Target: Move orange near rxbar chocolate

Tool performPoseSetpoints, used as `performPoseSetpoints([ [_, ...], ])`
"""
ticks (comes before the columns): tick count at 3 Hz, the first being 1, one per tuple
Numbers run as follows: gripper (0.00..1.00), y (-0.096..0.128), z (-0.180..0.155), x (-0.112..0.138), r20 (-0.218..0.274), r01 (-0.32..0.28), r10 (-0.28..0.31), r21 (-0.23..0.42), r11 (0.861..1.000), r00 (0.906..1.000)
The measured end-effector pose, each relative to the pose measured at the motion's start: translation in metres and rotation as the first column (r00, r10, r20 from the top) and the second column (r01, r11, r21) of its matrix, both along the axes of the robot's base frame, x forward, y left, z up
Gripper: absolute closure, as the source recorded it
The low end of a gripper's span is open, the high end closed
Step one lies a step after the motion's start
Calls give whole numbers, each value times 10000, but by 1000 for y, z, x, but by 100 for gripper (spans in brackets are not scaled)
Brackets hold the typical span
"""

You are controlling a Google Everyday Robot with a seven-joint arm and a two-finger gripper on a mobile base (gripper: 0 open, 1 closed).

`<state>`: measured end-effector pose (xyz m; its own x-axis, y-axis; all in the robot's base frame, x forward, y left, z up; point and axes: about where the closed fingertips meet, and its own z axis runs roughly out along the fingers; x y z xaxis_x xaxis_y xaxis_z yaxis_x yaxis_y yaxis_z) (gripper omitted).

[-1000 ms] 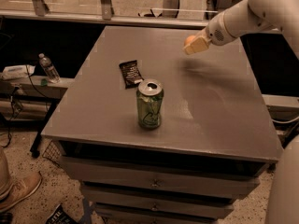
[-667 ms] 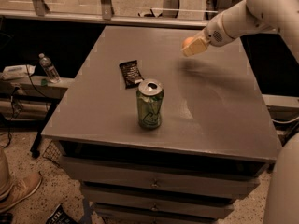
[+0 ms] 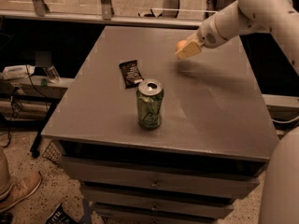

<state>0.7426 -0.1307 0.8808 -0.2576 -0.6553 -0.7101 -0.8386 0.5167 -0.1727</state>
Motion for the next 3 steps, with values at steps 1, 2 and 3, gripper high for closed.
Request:
performPoseSetpoints([
  [1, 100, 36, -1, -15, -10, -1258, 1258, -174, 9919, 9920],
  [2, 100, 71, -12, -29, -220, -2432, 2423, -505, 9687, 9699],
  [3, 100, 97, -27, -36, -612, -3347, 3309, -683, 9399, 9417],
])
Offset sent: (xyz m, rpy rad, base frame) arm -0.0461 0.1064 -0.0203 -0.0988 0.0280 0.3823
